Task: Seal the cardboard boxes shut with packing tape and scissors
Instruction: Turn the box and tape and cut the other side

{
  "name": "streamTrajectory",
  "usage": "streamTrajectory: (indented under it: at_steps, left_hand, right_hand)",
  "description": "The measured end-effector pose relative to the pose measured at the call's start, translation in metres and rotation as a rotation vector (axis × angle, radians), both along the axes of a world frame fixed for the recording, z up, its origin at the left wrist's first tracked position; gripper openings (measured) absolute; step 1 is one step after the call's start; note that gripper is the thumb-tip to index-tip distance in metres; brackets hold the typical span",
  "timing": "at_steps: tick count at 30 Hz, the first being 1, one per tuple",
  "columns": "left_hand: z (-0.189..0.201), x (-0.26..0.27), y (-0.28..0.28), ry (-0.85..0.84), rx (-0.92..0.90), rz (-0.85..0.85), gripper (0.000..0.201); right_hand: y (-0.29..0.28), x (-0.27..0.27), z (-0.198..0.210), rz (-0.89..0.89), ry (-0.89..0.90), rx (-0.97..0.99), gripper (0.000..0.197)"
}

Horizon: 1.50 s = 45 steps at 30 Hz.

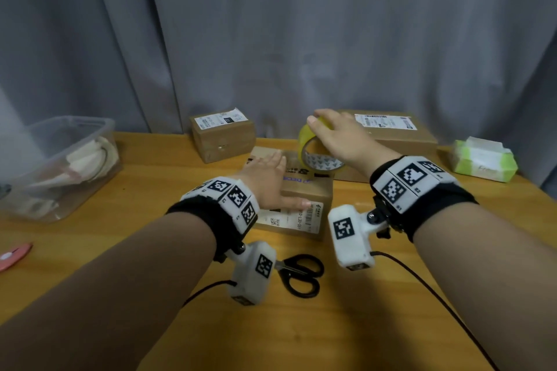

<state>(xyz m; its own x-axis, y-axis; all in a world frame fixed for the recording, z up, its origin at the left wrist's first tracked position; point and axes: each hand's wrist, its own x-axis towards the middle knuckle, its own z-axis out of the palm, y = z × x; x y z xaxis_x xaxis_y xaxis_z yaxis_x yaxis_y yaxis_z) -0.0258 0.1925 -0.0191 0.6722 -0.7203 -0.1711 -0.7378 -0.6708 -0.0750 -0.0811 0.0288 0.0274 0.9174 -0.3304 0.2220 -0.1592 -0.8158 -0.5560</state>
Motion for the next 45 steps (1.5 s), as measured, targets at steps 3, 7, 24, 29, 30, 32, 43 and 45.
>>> streamTrajectory:
  at_steps: [3,7,24,29,30,32,43,45]
  left_hand:
    - [0.001,0.001,0.002,0.043,-0.056,-0.007,0.114]
    - [0.002,0.002,0.004,0.052,-0.071,-0.019,0.113]
    - [0.005,-0.003,0.002,0.085,-0.058,-0.034,0.115]
    - [0.006,-0.011,-0.009,0.090,0.023,-0.009,0.103]
    - [0.005,-0.014,-0.015,0.092,0.039,-0.001,0.100]
    - [0.005,-0.020,-0.026,0.106,0.041,-0.018,0.096]
    - [0.039,0.003,-0.063,0.192,0.225,-0.173,0.122]
    - [0.038,0.002,-0.074,0.168,0.269,-0.192,0.125]
  right_hand:
    - [0.003,0.004,0.001,-0.070,-0.029,0.008,0.046]
    - [0.005,0.008,0.016,-0.132,-0.056,0.022,0.038]
    - [-0.055,-0.035,-0.039,-0.122,0.275,0.095,0.060]
    - [-0.055,-0.034,-0.055,-0.131,0.270,0.152,0.071]
    - [-0.054,-0.034,-0.058,-0.138,0.265,0.171,0.073]
    - [-0.053,-0.034,-0.060,-0.137,0.268,0.195,0.077]
    - [-0.054,-0.032,-0.057,-0.103,0.305,0.141,0.057]
    - [-0.058,-0.030,-0.058,-0.090,0.316,0.120,0.059]
